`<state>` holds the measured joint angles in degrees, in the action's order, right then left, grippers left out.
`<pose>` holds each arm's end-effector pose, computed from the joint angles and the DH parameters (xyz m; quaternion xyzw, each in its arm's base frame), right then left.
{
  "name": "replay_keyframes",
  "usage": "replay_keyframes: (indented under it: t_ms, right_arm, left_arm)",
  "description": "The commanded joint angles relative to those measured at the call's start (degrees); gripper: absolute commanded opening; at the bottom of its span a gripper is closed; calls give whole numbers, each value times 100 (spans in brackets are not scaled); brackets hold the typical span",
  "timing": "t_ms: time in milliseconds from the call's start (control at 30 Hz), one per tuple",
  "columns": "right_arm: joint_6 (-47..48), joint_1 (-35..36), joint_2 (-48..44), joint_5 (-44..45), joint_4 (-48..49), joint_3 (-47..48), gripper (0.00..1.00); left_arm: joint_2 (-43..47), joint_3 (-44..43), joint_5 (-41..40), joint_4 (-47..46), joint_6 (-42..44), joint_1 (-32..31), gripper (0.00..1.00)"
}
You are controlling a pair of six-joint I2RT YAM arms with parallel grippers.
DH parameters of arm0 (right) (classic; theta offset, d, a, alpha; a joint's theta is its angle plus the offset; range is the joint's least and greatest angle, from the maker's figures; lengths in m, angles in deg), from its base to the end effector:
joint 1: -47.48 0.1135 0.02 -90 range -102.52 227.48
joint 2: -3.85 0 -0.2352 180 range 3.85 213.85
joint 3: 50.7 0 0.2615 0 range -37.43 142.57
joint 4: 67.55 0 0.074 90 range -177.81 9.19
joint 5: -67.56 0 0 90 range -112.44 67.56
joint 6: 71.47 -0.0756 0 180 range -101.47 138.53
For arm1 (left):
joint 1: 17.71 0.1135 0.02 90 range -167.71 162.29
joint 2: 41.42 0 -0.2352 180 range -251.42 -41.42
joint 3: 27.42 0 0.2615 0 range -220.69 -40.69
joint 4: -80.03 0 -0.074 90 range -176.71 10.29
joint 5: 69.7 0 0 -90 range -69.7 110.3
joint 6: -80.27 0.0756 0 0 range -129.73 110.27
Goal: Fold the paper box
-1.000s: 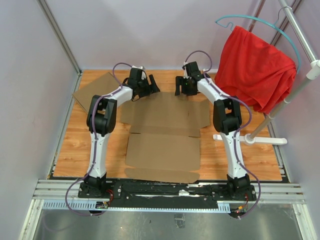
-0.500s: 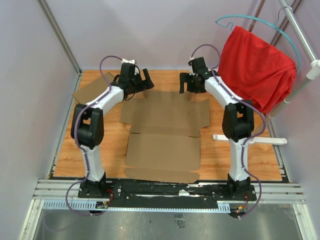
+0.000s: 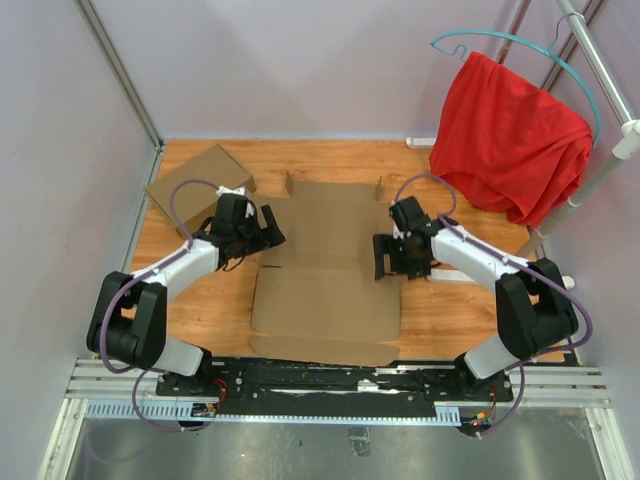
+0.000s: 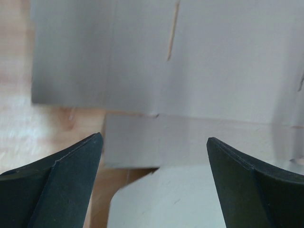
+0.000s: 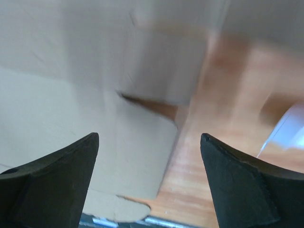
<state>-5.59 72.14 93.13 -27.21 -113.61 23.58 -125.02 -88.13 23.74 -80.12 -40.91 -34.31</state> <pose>0.3081 0.1484 0.1503 -0.0150 0.9674 0.1398 0.2107 0.3288 -0.1028 0.1441 -0.1043 0.9099 -0.1874 0.3552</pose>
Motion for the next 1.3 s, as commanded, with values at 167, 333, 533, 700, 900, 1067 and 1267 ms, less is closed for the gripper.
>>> replay_keyframes:
  t_ms: [167,333,533,700,900,1067,1267]
  right_arm:
    - [-1012,188,-1144,53,706,-1373,90]
    - [-874,-122,-797,-422,800,-1244,93]
    - [-715,-526,-448,-1027,891,-1160,92]
    - [-662,-546,-465,-1015,927,-1169,92]
    - [-773,-547,-284,-1050,1073,-1283,91]
    - [-850,-550,-150,-1099,1347,-1393,91]
    - [-902,-556,206,-1006,1532,-1231,91]
  left_arm:
    - [1259,946,-412,-415,-211,-10,97]
    - [1300,1121,-354,-611,-240,110,97]
    - [1116,1253,-80,-783,-325,272,97]
    - [944,1287,131,-904,-378,397,96]
    - [1097,1332,394,-889,-441,430,95]
    - [1098,1317,222,-762,-306,430,95]
    - [630,1246,243,-957,-312,430,94]
